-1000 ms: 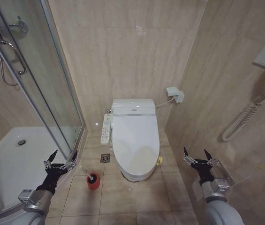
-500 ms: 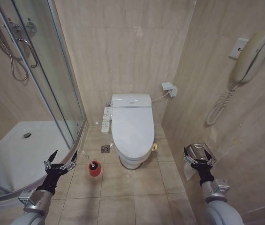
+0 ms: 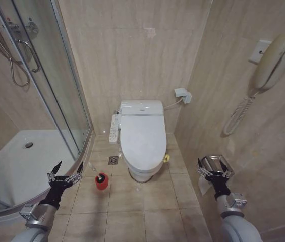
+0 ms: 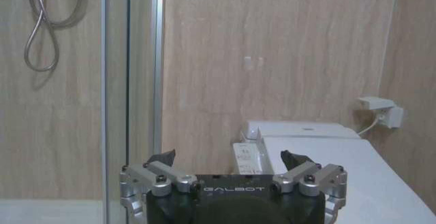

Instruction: Open the toilet lid, clean the toilet bowl with a toilet brush, close the toilet lid, and flush.

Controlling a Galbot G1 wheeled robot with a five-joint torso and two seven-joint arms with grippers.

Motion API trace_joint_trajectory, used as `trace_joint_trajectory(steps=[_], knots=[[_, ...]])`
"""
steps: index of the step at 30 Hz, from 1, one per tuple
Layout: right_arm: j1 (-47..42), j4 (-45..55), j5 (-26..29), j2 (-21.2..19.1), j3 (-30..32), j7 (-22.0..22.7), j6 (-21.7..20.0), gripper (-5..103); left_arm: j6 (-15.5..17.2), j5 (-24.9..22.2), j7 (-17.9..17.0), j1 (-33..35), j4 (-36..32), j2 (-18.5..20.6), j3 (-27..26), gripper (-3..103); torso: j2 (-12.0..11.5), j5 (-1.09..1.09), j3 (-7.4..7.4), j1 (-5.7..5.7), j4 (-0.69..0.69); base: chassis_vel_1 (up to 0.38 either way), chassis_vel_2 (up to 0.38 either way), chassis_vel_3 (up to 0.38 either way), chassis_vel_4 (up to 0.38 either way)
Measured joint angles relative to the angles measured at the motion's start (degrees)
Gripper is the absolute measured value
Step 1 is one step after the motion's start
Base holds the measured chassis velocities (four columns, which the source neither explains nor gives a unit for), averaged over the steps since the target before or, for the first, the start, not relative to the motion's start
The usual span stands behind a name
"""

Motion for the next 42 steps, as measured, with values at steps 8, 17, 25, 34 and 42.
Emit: trace_joint_trajectory(steps=[8,17,25,34,42], knots=[[0.0,0.0,0.0,0.0,0.0,0.0,0.0,100,0.0,0.0,0.0,0.0,0.0,0.0,0.0,100,0.0,0.0,-0.02,-0.07,0.0,0.145,-0.129,-0.138,0.139],[0.0,0.0,0.0,0.0,0.0,0.0,0.0,100,0.0,0.0,0.0,0.0,0.0,0.0,0.0,100,0.0,-0.01,0.01,0.02,0.0,0.005,-0.002,0.004,-0.003],[0.0,0.0,0.0,0.0,0.0,0.0,0.0,100,0.0,0.0,0.0,0.0,0.0,0.0,0.0,100,0.0,0.0,0.0,-0.01,0.0,0.0,0.0,0.0,0.0],[0.0,0.0,0.0,0.0,0.0,0.0,0.0,100,0.0,0.0,0.0,0.0,0.0,0.0,0.0,100,0.0,0.0,0.0,-0.01,0.0,0.0,0.0,0.0,0.0],[0.0,0.0,0.0,0.0,0.0,0.0,0.0,100,0.0,0.0,0.0,0.0,0.0,0.0,0.0,100,0.0,0.0,0.0,-0.01,0.0,0.0,0.0,0.0,0.0]])
